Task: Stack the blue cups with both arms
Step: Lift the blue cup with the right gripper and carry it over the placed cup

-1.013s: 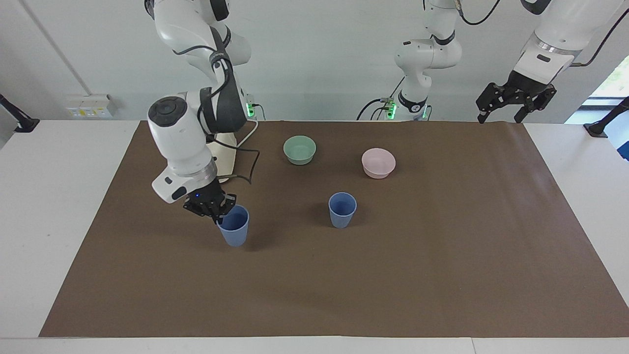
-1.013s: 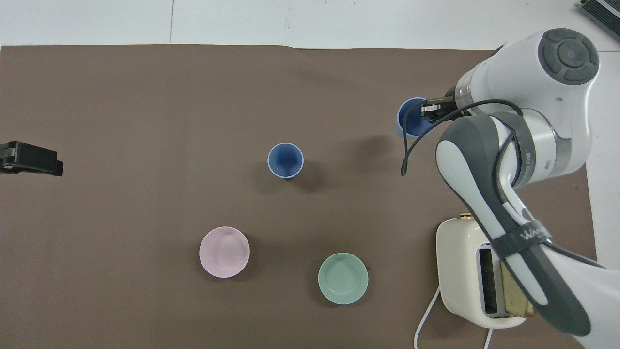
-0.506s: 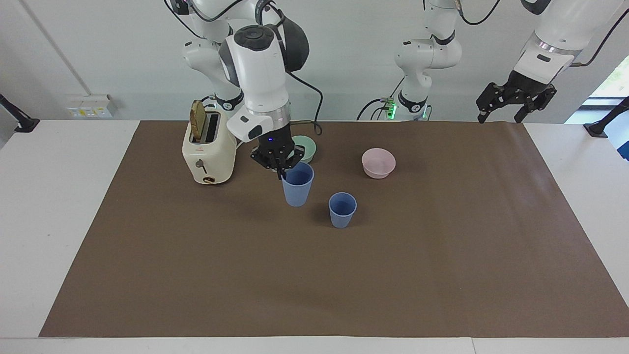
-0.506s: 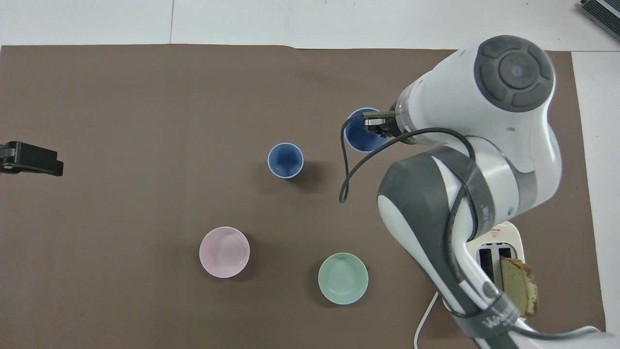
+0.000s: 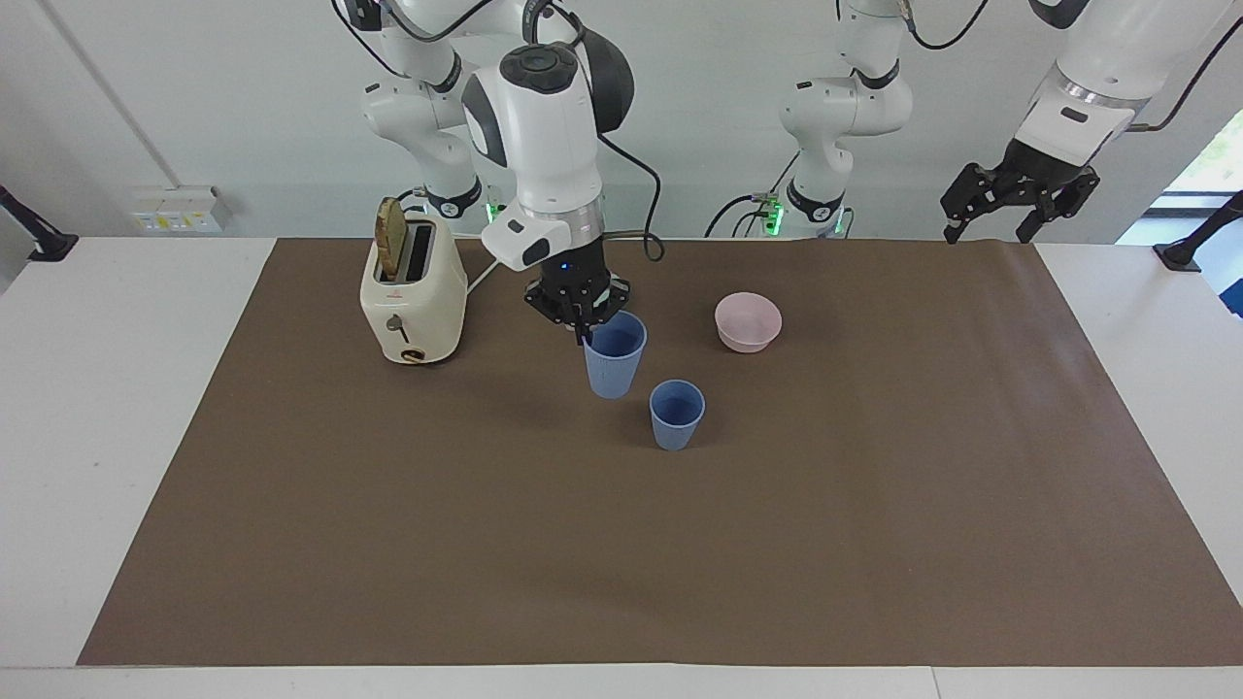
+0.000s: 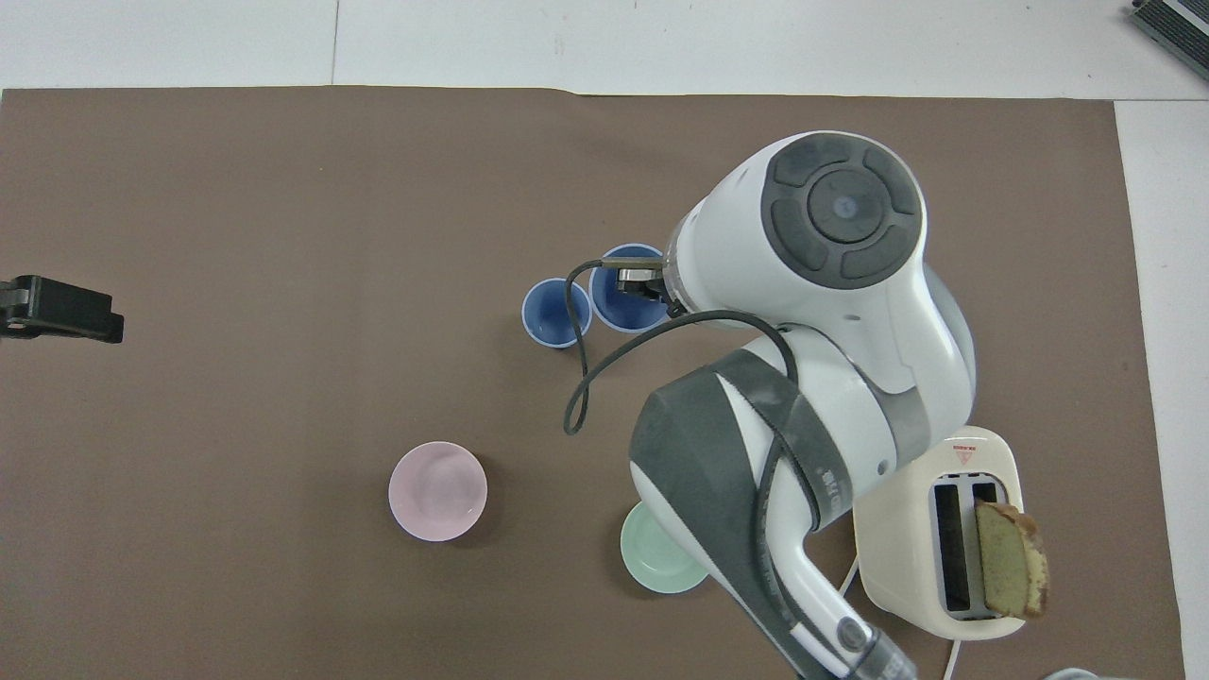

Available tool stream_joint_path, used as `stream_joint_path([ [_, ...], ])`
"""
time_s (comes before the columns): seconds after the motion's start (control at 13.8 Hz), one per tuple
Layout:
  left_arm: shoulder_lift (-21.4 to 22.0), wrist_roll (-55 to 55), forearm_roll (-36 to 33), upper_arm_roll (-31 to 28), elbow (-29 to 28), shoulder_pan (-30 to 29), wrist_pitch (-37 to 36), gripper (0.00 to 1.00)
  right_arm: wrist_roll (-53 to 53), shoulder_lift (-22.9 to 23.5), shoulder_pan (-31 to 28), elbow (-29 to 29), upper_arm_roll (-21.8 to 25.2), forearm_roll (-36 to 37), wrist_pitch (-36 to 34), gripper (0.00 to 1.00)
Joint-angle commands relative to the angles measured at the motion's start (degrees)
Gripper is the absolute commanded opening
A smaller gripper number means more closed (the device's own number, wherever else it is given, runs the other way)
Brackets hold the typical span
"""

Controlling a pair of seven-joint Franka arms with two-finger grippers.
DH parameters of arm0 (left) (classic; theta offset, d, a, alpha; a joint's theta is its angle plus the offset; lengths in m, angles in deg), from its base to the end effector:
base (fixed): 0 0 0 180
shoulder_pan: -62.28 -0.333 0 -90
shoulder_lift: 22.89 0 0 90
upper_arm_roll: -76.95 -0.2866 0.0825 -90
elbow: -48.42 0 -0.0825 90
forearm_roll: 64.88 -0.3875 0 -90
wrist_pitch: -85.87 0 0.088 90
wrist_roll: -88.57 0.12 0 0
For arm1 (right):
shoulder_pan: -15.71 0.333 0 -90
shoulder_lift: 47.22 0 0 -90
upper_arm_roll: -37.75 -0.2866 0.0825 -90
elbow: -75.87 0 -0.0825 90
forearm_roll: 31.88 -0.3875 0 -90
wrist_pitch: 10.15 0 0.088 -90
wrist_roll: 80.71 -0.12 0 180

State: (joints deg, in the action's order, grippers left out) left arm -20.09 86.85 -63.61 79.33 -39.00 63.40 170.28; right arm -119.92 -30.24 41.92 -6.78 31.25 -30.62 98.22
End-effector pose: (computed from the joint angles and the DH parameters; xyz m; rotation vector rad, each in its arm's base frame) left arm 0.5328 -0.0360 0.6214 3.1213 -0.0517 -0.0072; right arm 0.5638 0.3496 0.4954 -3.0315 0.1754 -0.1801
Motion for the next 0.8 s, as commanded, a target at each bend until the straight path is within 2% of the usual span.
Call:
stream_joint_path([
  [0.0, 1.07, 0.58, 0.57, 0.26, -0.82, -0.77, -0.2, 1.0, -3.67, 3.68, 1.64, 3.47, -0.18, -0.29, 0.17, 0.0],
  [0.22, 1.07, 0.49, 0.57, 0.35, -0.82, -0.77, -0.2, 1.0, -4.81, 5.43, 2.87, 5.31, -0.27, -0.21, 0.52, 0.0],
  [0.72, 1.07, 0.58, 0.57, 0.35, -0.82, -0.77, -0.2, 1.0, -4.82, 7.11, 3.23, 4.97, -0.18, 0.49, 1.22, 0.0],
])
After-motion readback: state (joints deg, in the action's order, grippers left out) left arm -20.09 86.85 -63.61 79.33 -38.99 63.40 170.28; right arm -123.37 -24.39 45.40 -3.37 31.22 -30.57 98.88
